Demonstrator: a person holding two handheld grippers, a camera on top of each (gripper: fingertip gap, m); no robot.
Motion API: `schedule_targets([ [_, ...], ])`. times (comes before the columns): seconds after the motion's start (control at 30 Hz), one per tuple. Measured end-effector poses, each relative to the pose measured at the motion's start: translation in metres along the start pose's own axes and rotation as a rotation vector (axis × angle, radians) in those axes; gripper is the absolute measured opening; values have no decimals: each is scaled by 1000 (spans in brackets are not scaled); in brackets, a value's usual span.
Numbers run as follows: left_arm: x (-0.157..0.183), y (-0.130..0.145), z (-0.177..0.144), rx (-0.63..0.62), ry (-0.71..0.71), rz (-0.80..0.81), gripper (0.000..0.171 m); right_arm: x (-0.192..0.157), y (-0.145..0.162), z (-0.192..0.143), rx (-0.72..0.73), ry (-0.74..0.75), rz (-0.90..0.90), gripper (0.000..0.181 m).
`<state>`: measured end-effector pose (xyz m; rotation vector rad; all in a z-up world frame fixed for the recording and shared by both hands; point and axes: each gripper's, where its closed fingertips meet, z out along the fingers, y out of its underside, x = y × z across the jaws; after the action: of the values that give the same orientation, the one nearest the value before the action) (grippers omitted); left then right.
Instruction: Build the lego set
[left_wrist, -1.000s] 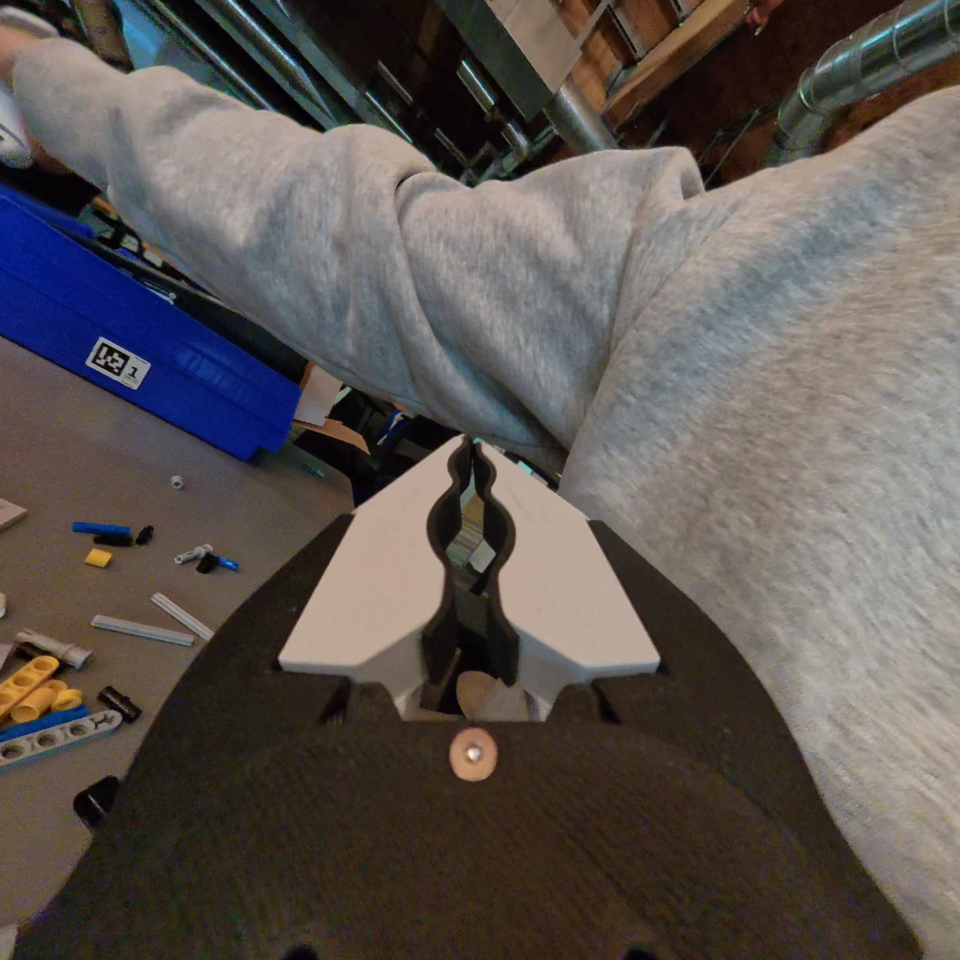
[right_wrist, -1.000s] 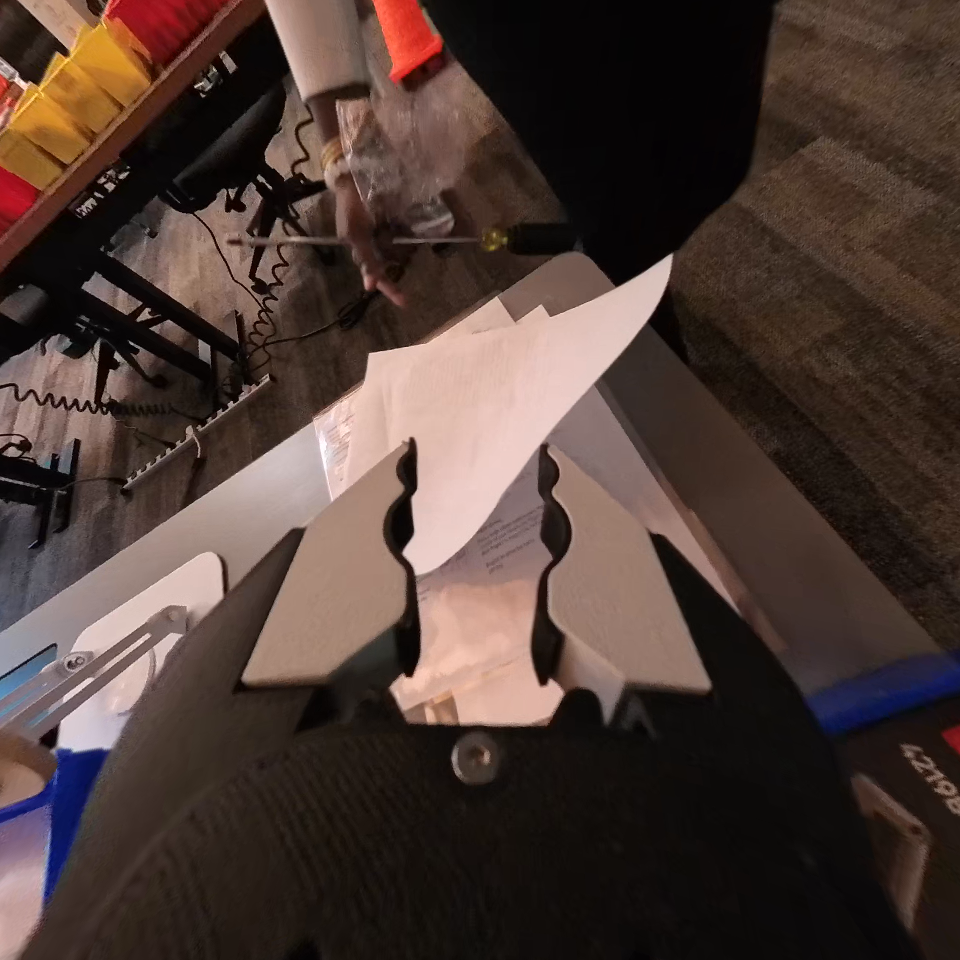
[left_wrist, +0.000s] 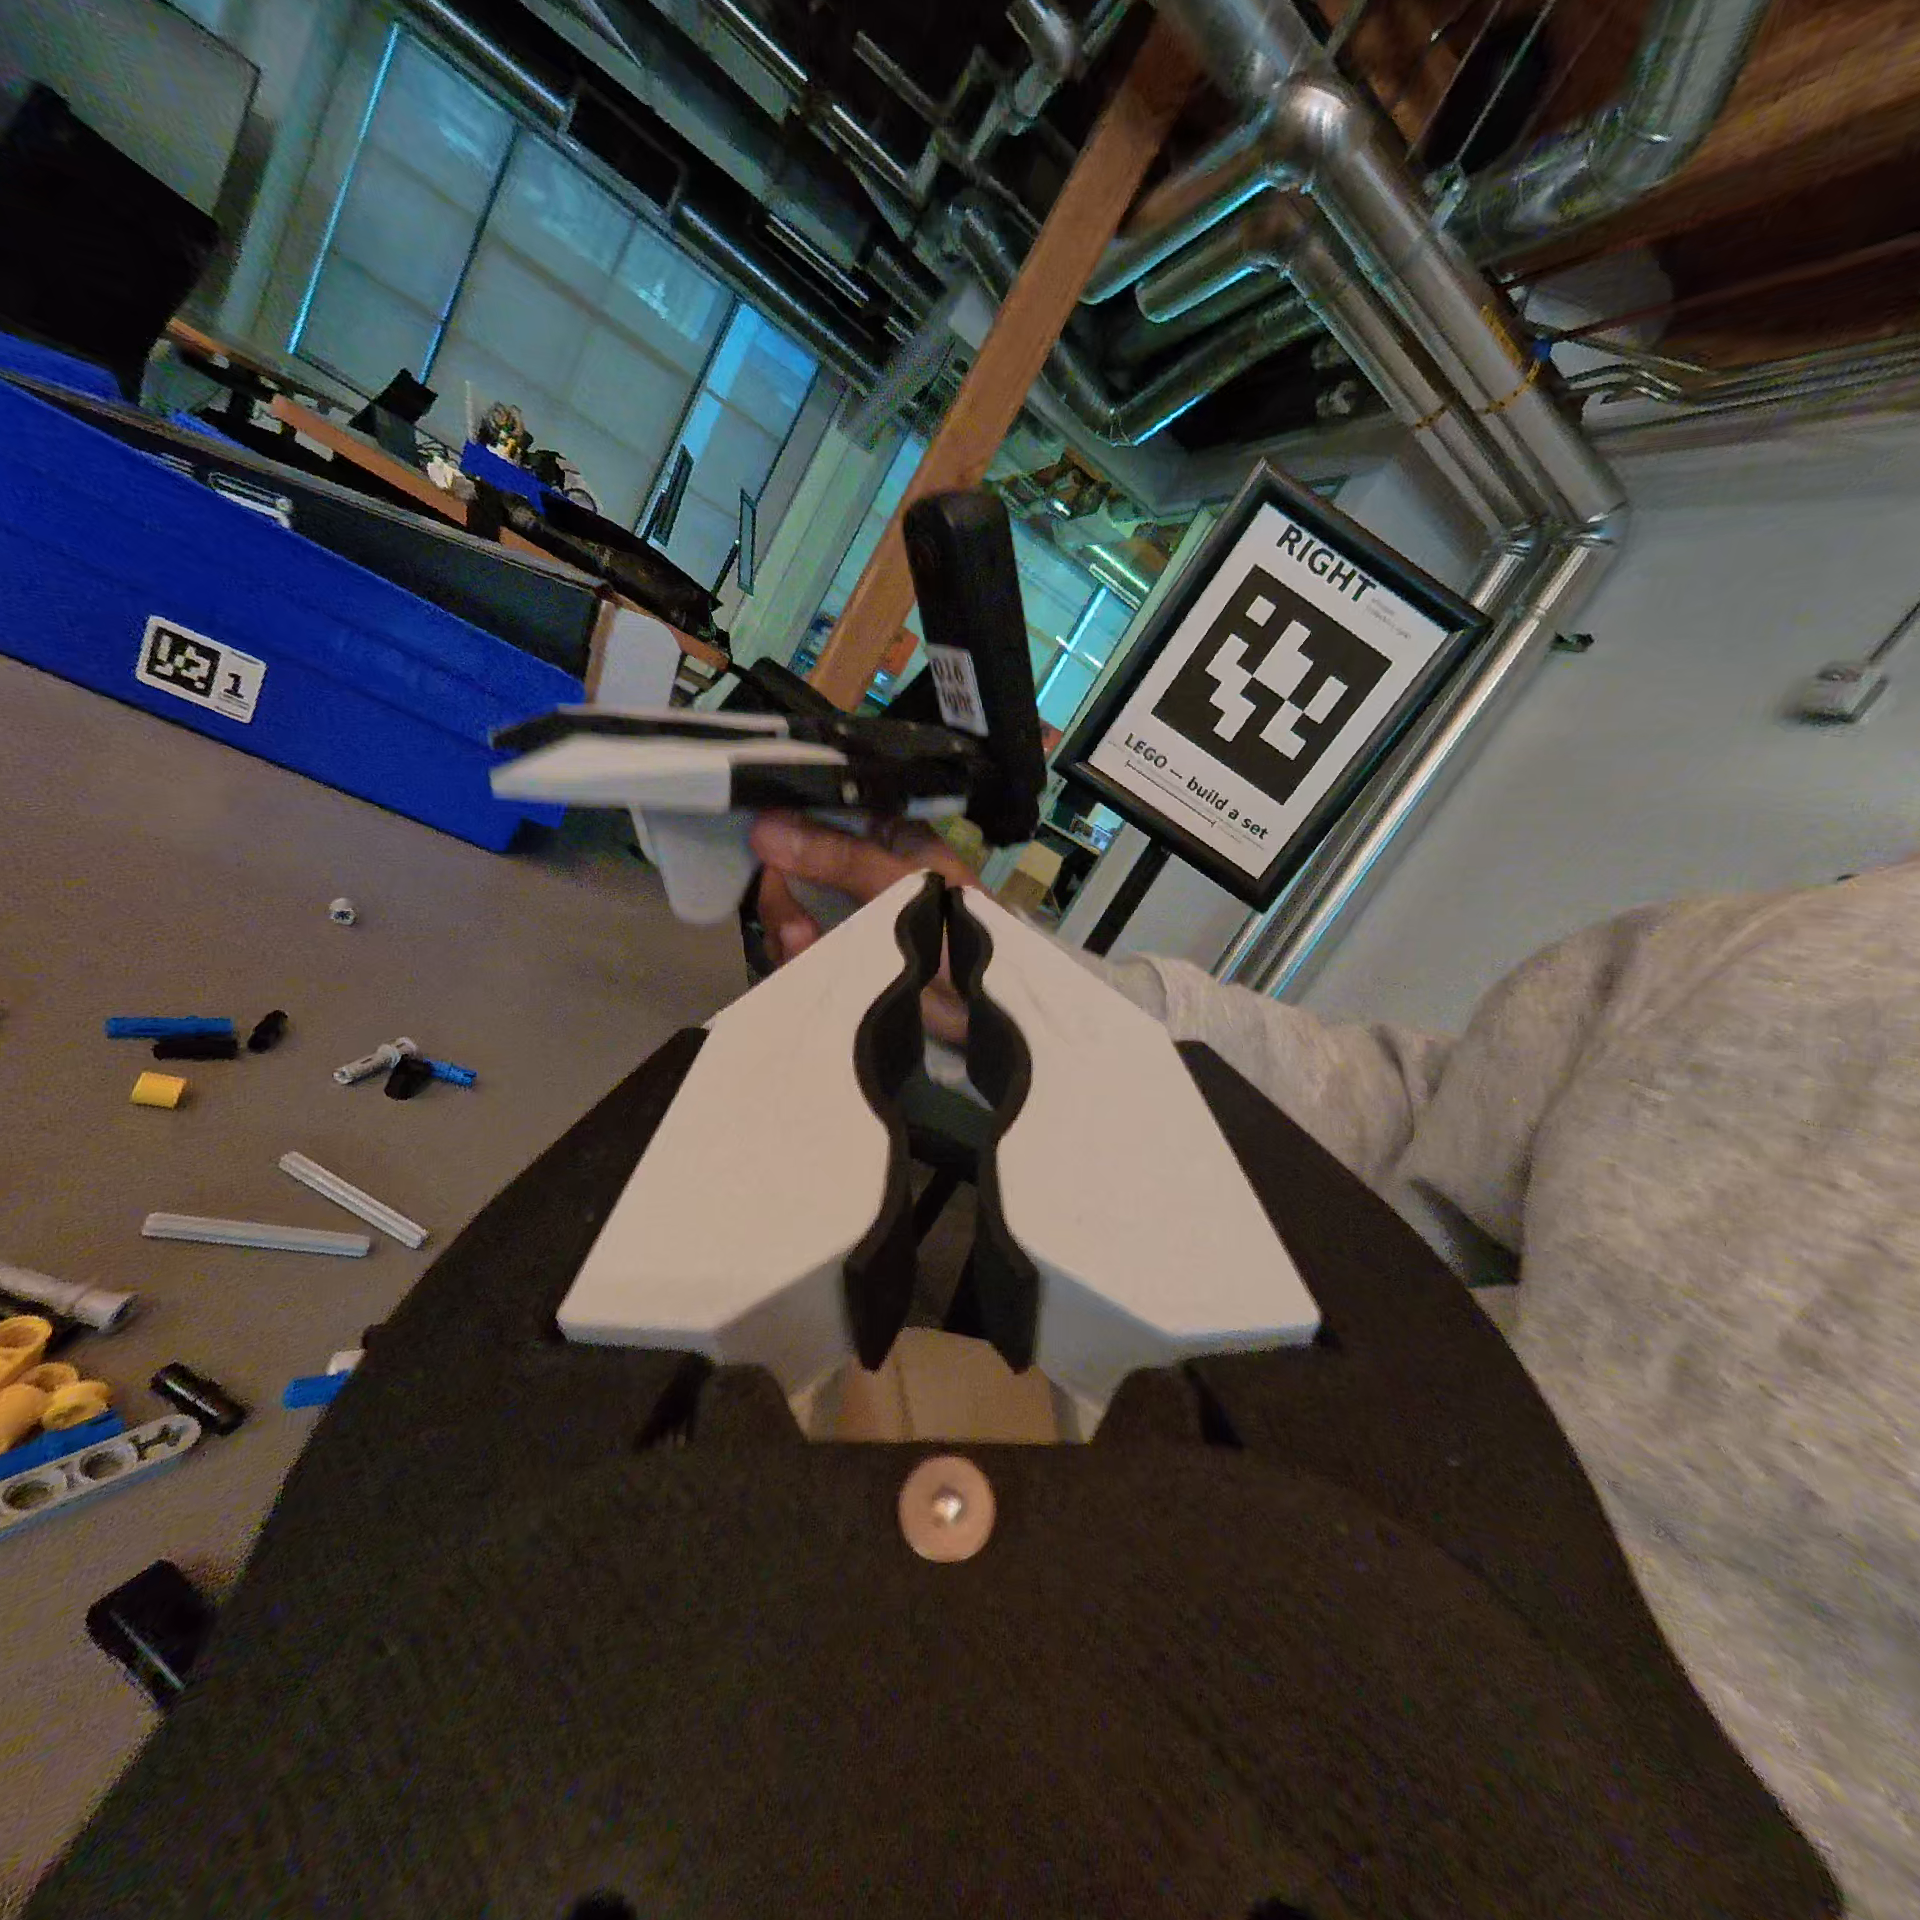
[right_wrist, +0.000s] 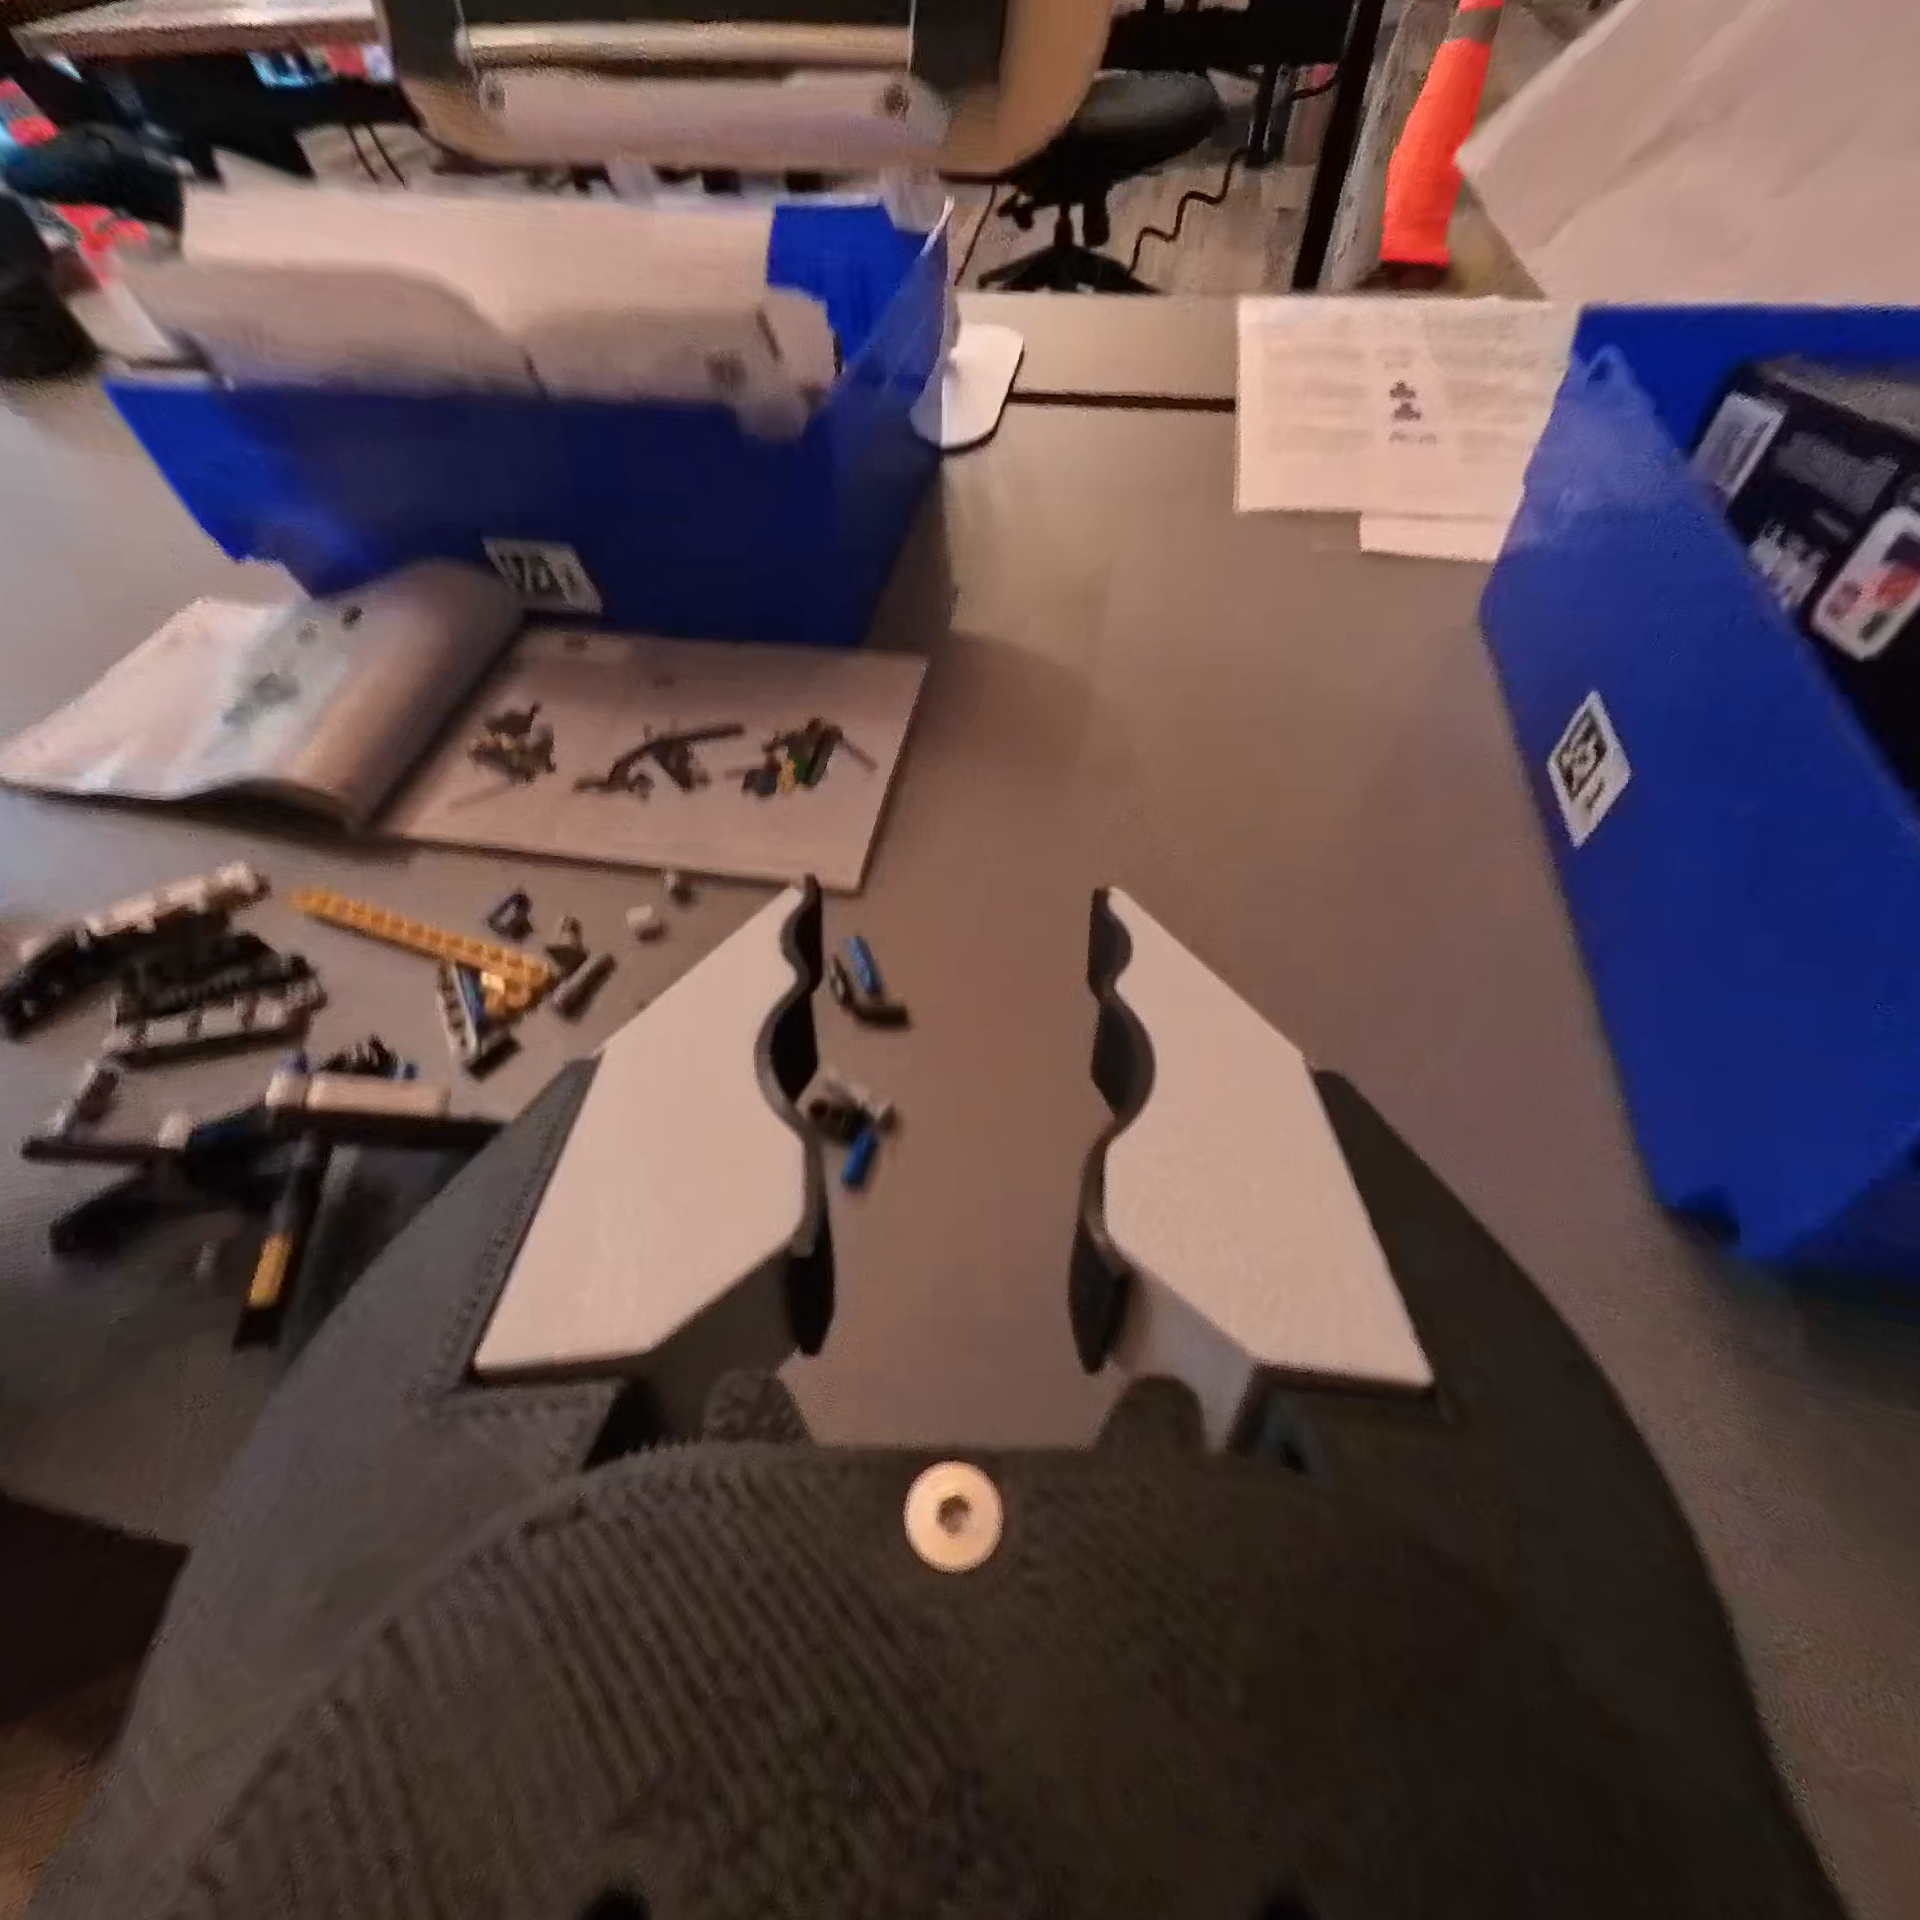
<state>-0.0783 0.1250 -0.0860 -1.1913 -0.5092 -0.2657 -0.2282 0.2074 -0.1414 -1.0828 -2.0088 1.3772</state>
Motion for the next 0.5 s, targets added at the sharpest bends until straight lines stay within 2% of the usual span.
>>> schedule_targets([
  [0.1, 6, 7, 4, -41, 16, 7, 0, -14, 25, -8, 3, 33, -89, 56],
  [0.2, 10, 14, 8, -92, 24, 31, 0, -31, 27, -9, 87, 46, -152, 59],
  [0.3, -4, 10, 4, -86, -97, 128, 0, -41, 30, -2, 97, 18, -144, 63],
  [0.37, -20, 2, -4, -63, -204, 184, 0, -33, 30, 1, 84, 39, -126, 61],
  [0.4, -26, 1, -6, -67, -242, 194, 0, -27, 28, 2, 92, 56, -106, 55],
  [0.5, -33, 9, -6, -118, -265, 186, 0, -4, 26, 3, 100, 114, -43, 17],
])
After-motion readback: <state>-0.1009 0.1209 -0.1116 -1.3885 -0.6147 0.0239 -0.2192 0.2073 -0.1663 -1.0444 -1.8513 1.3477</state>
